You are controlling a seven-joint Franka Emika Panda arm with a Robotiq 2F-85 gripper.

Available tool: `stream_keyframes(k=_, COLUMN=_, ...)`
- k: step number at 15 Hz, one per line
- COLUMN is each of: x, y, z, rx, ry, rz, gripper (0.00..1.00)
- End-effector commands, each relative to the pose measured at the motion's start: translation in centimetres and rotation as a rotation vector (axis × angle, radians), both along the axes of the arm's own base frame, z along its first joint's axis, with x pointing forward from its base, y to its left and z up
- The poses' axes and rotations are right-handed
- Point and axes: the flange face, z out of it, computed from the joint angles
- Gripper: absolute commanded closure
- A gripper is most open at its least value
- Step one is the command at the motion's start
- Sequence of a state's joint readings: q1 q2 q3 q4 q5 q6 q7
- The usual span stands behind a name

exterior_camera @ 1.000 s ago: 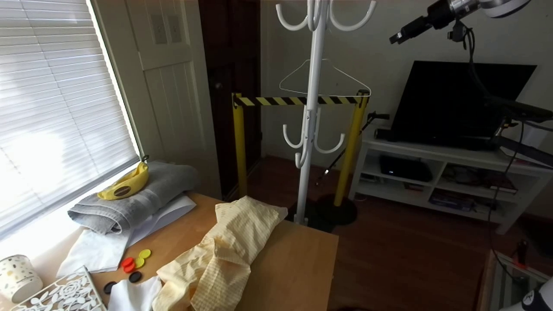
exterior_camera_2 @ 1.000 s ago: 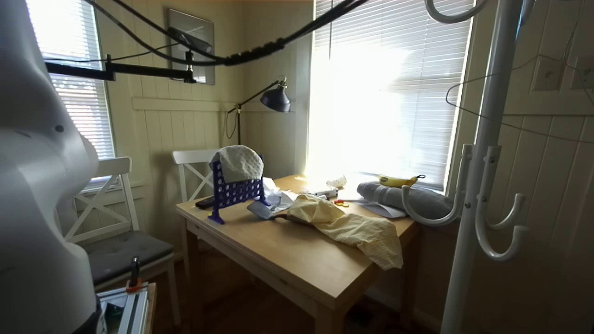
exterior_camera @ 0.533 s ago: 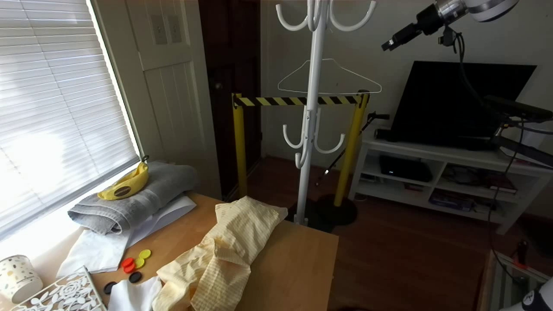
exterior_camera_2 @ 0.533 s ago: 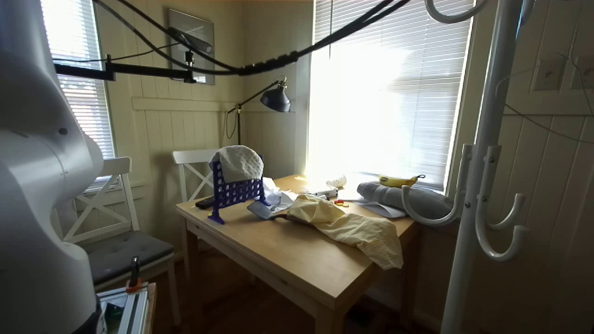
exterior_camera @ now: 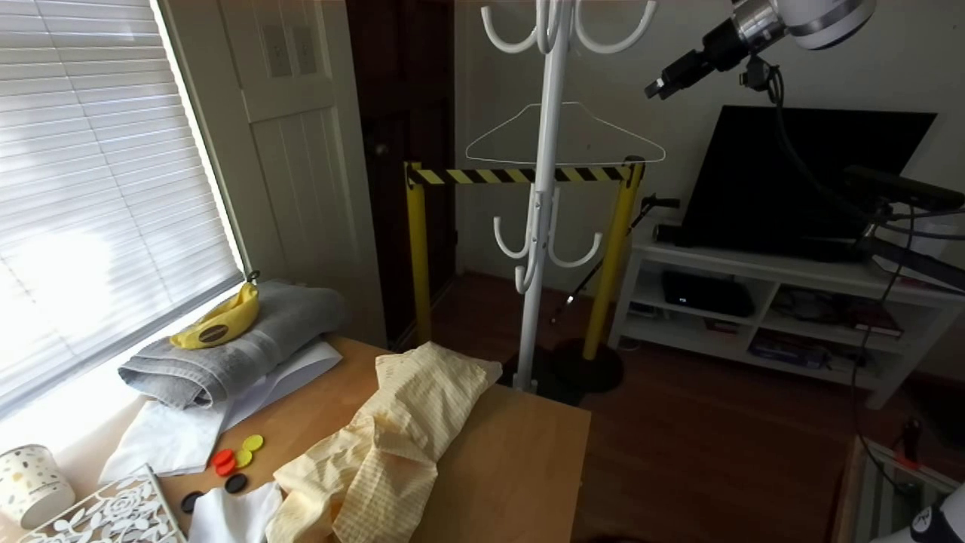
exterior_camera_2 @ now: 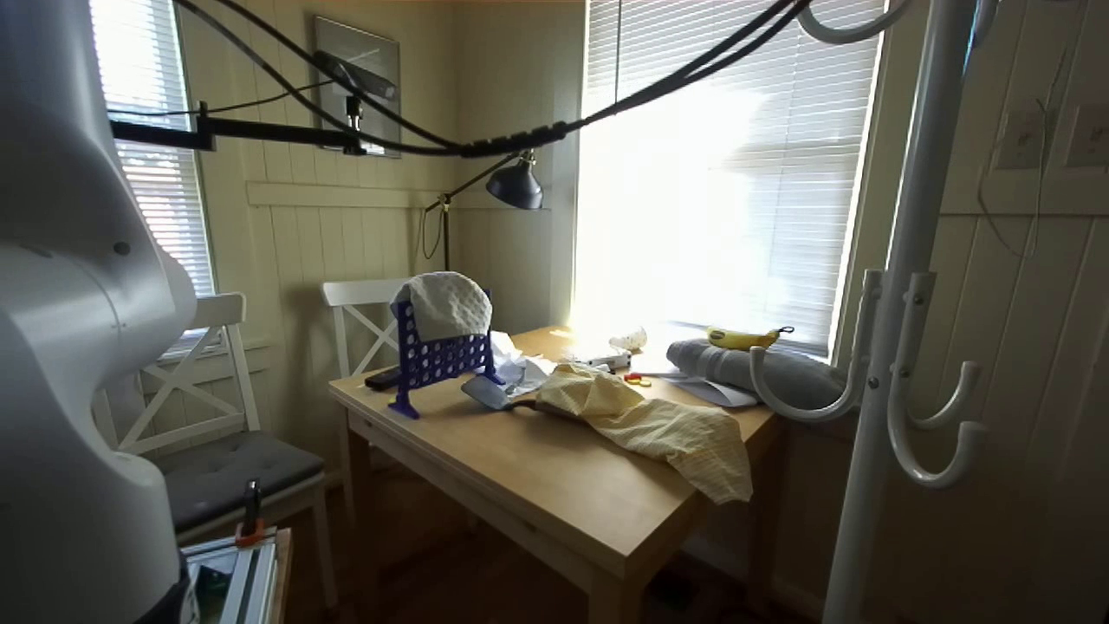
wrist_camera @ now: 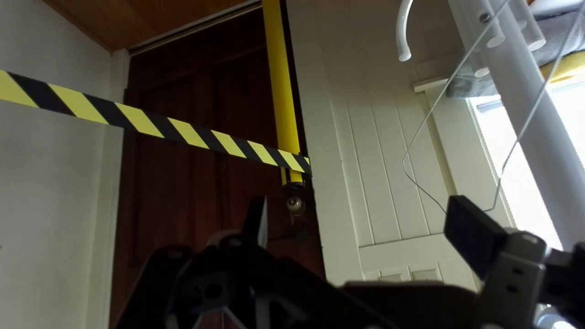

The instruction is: Move the hanger to the bottom hook on the stand.

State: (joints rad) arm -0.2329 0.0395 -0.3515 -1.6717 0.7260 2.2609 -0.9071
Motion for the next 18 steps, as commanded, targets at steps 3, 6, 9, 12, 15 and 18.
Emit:
stream_keyframes(k=3, x=4.0, y=3.3, z=-2.9, rx=0.000, ry=0.080, rz=0.052, gripper=0.00)
stream_keyframes(k=6, x=4.9, y=4.5, z=-3.6, rx=-0.040, ry=0.112, rz=0.100, gripper=0.00)
stream_keyframes(k=9, x=5.4, y=5.1, z=-4.1, rx=-0.073, ry=0.163, rz=0.128, gripper=0.26)
stream_keyframes(k=12, x=5.5, y=5.4, z=-4.3, rx=-0.105, ry=0.186, rz=0.149, gripper=0.40)
stream_keyframes(k=15, x=5.5, y=5.6, z=-4.2, rx=-0.129, ry=0.200, rz=0.159, gripper=0.62)
stream_keyframes(k=18, x=5.4, y=5.9, z=-3.7, rx=-0.159, ry=0.202, rz=0.161, gripper=0.82)
